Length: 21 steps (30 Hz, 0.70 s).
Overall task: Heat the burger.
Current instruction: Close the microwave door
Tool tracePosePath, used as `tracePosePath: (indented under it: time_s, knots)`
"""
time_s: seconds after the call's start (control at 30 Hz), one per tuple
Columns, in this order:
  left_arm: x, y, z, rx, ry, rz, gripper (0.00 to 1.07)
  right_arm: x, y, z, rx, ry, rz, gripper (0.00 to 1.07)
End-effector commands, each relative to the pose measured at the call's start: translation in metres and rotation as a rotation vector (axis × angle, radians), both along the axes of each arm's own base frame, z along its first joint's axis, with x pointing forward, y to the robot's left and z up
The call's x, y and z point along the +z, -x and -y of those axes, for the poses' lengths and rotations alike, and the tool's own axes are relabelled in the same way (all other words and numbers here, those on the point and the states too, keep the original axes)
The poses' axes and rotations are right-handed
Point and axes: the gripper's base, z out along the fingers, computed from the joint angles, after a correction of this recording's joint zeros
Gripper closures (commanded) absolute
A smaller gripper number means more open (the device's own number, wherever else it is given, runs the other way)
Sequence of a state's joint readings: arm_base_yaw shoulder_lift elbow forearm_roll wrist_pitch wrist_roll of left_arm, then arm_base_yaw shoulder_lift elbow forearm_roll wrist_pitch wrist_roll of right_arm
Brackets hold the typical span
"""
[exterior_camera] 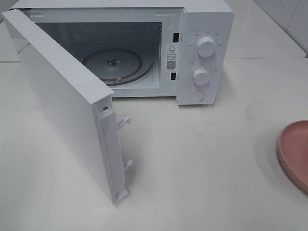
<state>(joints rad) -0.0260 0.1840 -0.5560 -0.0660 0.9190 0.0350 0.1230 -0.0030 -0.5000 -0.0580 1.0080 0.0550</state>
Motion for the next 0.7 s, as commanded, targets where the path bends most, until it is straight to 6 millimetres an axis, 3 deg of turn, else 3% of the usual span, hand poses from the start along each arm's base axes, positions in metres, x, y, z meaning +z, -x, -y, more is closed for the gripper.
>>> tracePosePath:
  time_s: [0.03, 0.1, 0.13, 0.2, 0.33, 0.7]
  knots:
    - [0.006, -0.008, 0.000, 0.006, 0.014, 0.035, 0.54, 0.000, 0.004, 0.000, -0.003, 0.005, 0.037, 0.32]
    - [0.007, -0.017, 0.001, 0.009, 0.015, 0.028, 0.69, 0.000, 0.004, 0.000, -0.003, 0.005, 0.037, 0.32]
    - [0.007, -0.017, 0.001, 0.009, 0.015, 0.028, 0.69, 0.000, 0.004, 0.000, -0.003, 0.005, 0.037, 0.32]
    - [0.001, -0.031, 0.001, 0.009, 0.020, 0.026, 0.98, 0.000, 0.004, 0.000, -0.003, 0.005, 0.037, 0.32]
    - [-0.006, -0.042, 0.001, 0.014, 0.027, 0.043, 1.07, 0.000, 0.004, 0.000, -0.003, 0.005, 0.037, 0.32]
    - [-0.028, -0.076, 0.000, 0.033, 0.020, 0.153, 1.07, 0.000, 0.004, 0.000, -0.003, 0.005, 0.037, 0.32]
